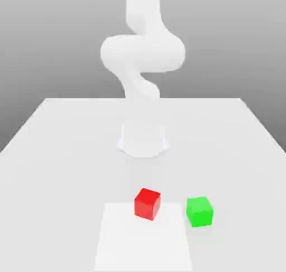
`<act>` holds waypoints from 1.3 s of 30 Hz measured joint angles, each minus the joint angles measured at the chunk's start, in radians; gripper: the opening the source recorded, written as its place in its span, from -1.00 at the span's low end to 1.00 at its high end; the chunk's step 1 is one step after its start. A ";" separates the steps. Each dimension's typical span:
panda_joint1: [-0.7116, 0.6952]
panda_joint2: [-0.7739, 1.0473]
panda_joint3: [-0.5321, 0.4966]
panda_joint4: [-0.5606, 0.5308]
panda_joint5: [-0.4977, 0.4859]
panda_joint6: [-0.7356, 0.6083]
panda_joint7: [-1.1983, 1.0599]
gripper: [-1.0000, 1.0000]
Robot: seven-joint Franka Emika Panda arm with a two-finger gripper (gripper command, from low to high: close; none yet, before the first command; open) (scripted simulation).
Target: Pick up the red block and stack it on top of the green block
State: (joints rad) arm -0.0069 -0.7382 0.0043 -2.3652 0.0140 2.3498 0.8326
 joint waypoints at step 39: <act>-0.006 0.653 0.052 -0.566 0.000 0.498 0.408 -1.00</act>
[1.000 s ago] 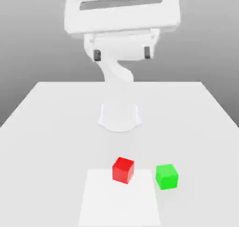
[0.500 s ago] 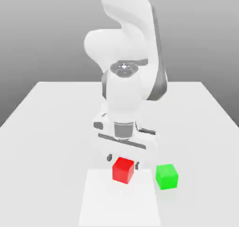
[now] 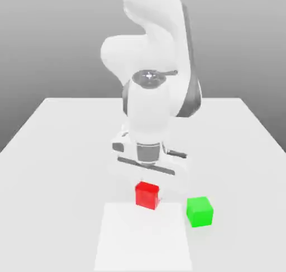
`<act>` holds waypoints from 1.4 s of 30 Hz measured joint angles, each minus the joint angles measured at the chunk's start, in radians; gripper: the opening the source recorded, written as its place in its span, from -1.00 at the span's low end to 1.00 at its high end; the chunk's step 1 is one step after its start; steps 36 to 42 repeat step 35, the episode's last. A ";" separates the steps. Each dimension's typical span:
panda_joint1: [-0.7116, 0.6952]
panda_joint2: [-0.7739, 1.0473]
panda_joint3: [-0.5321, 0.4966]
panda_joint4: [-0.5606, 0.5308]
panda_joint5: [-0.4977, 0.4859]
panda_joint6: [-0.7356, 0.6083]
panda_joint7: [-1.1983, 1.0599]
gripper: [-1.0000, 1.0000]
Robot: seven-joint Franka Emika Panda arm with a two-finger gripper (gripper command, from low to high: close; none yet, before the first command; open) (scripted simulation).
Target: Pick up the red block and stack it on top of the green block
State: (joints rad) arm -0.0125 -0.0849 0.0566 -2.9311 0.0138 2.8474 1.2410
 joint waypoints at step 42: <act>0.049 0.148 0.211 0.137 -0.367 -0.055 0.720 -1.00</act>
